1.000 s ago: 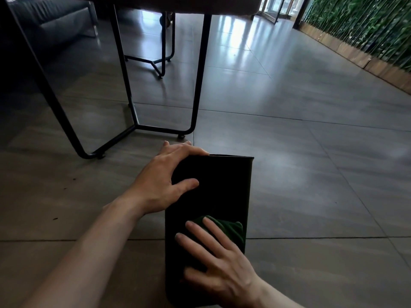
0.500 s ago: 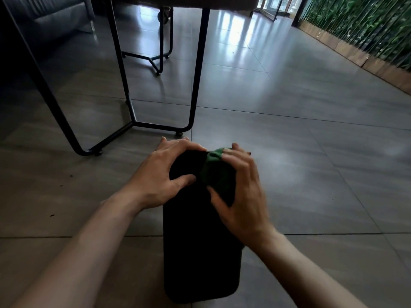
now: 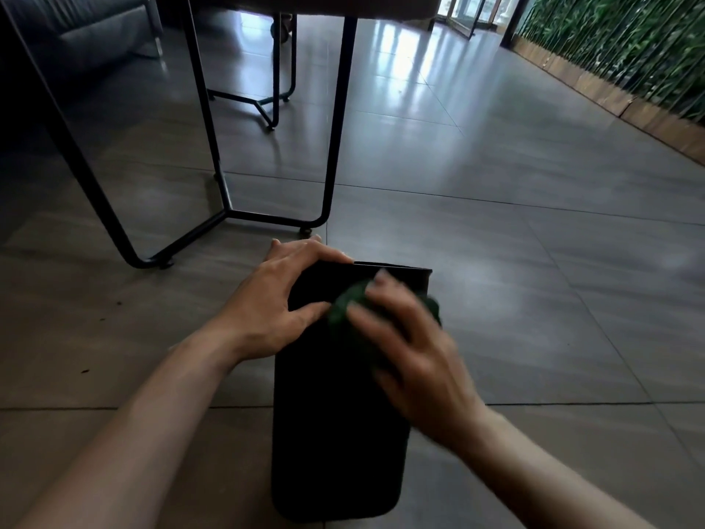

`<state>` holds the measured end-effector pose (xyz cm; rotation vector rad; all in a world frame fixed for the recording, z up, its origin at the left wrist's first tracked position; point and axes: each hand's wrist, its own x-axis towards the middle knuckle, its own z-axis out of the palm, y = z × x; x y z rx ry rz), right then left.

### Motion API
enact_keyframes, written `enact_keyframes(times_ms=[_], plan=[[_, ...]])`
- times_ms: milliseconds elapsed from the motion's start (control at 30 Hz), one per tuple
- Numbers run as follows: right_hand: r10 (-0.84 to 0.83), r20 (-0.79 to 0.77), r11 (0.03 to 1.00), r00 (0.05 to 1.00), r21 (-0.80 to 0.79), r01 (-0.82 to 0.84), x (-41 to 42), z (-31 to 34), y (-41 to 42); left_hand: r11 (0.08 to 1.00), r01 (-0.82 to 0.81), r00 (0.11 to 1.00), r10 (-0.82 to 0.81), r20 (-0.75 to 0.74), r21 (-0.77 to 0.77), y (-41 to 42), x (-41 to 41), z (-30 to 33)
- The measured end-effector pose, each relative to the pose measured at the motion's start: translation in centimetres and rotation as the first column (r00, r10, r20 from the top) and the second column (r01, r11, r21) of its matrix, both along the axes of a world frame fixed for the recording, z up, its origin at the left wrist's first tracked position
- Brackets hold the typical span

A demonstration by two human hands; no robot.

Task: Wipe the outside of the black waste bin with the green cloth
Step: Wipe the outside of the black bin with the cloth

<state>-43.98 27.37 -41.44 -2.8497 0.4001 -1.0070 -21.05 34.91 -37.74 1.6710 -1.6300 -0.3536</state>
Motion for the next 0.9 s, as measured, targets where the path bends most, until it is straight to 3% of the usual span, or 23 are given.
enact_keyframes(times_ms=[100, 200, 267, 333, 367, 400, 467, 567, 633, 700, 800, 867, 900], plan=[[-0.126, 0.1, 0.989, 0.987, 0.087, 0.117, 2.2, 1.7, -1.3, 1.0, -0.009, 1.0, 0.009, 0.006, -0.003, 0.1, 0.2, 0.0], [-0.024, 0.023, 0.998, 0.999, -0.05, 0.026, 0.5, -2.4, 1.4, 1.0, -0.015, 1.0, 0.015, 0.013, -0.007, 0.4, 0.6, 0.0], [0.11, -0.143, 0.971, 0.984, -0.196, -0.137, -2.3, -6.6, 4.3, 1.0, -0.021, 1.0, 0.021, -0.005, 0.008, 0.5, 0.7, 0.0], [0.141, -0.411, 0.87, 0.901, -0.382, -0.311, -5.2, -8.7, 6.0, 1.0, 0.0, 0.999, 0.001, -0.036, 0.031, 0.4, 0.4, -0.1], [0.141, -0.467, 0.837, 0.873, -0.415, -0.357, -5.8, -8.6, 5.9, 0.999, 0.013, 0.999, -0.011, -0.042, 0.034, 0.4, 0.3, -0.1], [0.157, -0.449, 0.853, 0.879, -0.387, -0.35, -5.8, -7.9, 5.4, 0.999, 0.021, 0.999, -0.02, -0.041, 0.028, 0.3, 0.2, 0.0], [0.168, -0.243, 0.953, 0.955, -0.206, -0.221, -4.0, -5.4, 3.4, 1.0, 0.017, 0.999, -0.016, -0.035, 0.014, 0.2, 0.2, 0.1], [-0.059, 0.037, 0.998, 0.998, 0.029, 0.058, -0.4, 0.1, -0.6, 1.0, 0.016, 0.999, -0.016, -0.042, 0.014, 0.2, 0.2, 0.3], [-0.152, 0.098, 0.987, 0.984, 0.076, 0.145, 1.0, 1.7, -2.0, 1.0, 0.003, 0.999, -0.002, -0.051, 0.024, 0.2, 0.2, 0.4], [-0.129, 0.077, 0.991, 0.989, 0.033, 0.127, 0.6, 0.3, -1.0, 1.0, -0.007, 0.999, 0.007, -0.049, 0.012, 0.1, 0.4, 0.3], [0.05, -0.137, 0.984, 0.989, -0.165, -0.072, -3.4, -5.7, 3.4, 1.0, -0.024, 0.998, 0.025, -0.051, 0.021, 0.4, 0.8, 0.2], [0.097, -0.408, 0.911, 0.908, -0.331, -0.247, -6.2, -7.7, 5.9, 0.999, -0.007, 0.997, 0.011, -0.077, 0.044, 0.4, 0.5, 0.2], [0.107, -0.472, 0.885, 0.875, -0.357, -0.3, -6.9, -7.7, 6.2, 0.999, 0.007, 0.997, -0.003, -0.077, 0.047, 0.3, 0.2, 0.2]])
